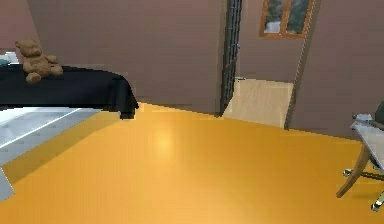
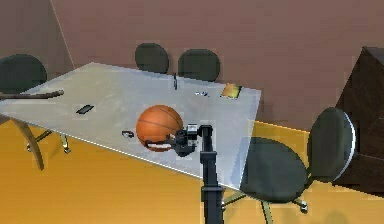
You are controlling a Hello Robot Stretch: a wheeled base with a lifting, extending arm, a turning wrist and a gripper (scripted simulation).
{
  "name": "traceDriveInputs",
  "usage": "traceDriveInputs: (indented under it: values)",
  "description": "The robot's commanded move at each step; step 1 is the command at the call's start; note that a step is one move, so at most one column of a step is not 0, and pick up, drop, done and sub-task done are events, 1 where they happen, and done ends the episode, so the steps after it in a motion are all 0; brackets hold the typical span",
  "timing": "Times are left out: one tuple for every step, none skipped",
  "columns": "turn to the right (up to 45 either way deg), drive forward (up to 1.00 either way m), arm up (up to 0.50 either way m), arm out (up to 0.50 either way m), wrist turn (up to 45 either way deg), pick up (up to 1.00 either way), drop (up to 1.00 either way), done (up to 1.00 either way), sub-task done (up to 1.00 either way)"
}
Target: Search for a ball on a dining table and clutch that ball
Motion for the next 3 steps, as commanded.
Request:
traceDriveInputs:
  values:
    - [0.0, 0.00, 0.00, 0.00, 0.0, 1.00, 0.00, 0.00, 0.00]
    - [0.0, 0.00, 0.10, 0.00, 0.0, 0.00, 0.00, 0.00, 0.00]
    - [0.0, 0.00, 0.00, 0.00, 0.0, 0.00, 0.00, 1.00, 0.00]
